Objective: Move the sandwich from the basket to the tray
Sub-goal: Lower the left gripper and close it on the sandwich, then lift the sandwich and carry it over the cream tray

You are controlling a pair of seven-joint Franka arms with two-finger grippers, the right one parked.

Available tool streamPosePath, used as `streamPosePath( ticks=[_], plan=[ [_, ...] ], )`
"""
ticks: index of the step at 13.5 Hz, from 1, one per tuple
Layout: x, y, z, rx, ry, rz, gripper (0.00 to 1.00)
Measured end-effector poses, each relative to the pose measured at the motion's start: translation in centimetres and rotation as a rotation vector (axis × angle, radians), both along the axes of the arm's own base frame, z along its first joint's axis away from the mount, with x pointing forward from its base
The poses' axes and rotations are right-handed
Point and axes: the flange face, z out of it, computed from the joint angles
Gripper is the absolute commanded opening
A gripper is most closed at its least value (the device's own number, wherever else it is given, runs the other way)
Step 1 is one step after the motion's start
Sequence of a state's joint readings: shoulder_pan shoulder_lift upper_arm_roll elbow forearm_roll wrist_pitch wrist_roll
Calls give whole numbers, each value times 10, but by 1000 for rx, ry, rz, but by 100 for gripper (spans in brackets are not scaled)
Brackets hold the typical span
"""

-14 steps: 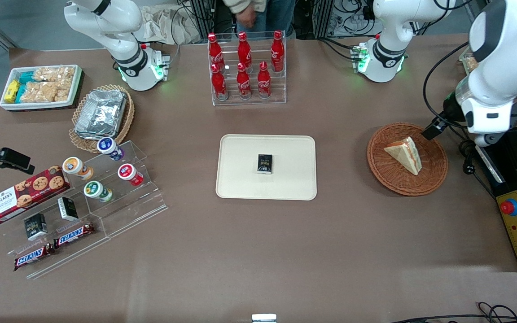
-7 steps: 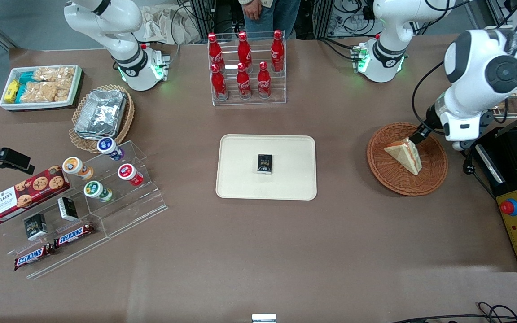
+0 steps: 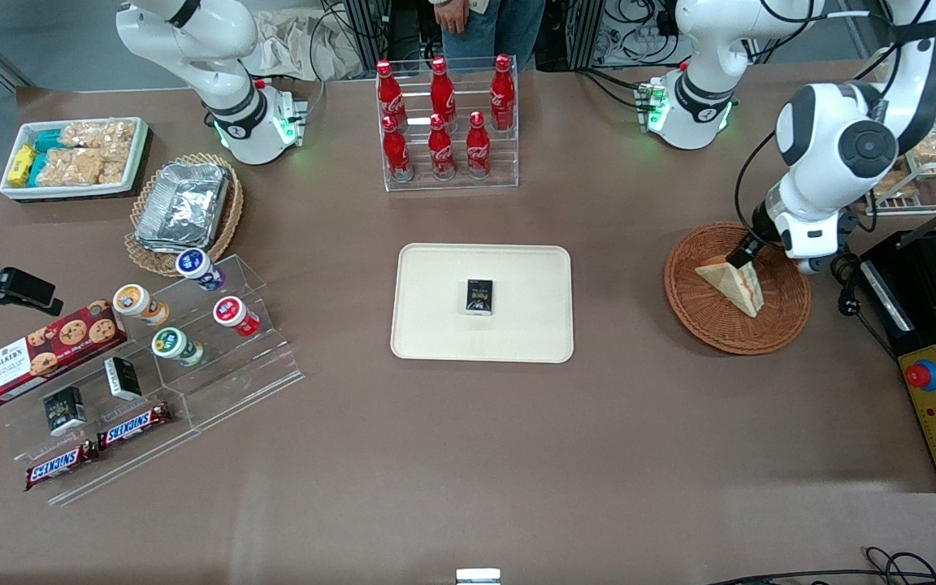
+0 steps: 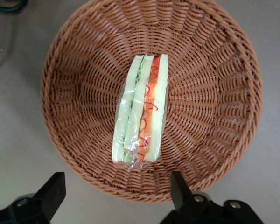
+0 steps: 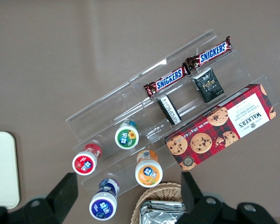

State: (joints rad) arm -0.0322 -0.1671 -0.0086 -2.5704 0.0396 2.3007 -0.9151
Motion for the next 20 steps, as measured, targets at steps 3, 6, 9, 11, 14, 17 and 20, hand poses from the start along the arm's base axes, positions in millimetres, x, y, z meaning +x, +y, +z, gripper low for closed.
streamPosePath(
  ticks=[3,6,9,11,14,17,20],
  plan=[
    [-5,3,-31,-6,-21,6,100],
    [-6,13,-57,-10,-35,30,97],
    [-2,16,-76,-12,-56,35,40],
    [-1,16,-83,-12,-57,35,0],
    [4,15,-75,-13,-80,33,0],
    [15,12,-35,-14,-92,-20,0],
    [30,0,57,-13,-35,-125,0]
  ],
)
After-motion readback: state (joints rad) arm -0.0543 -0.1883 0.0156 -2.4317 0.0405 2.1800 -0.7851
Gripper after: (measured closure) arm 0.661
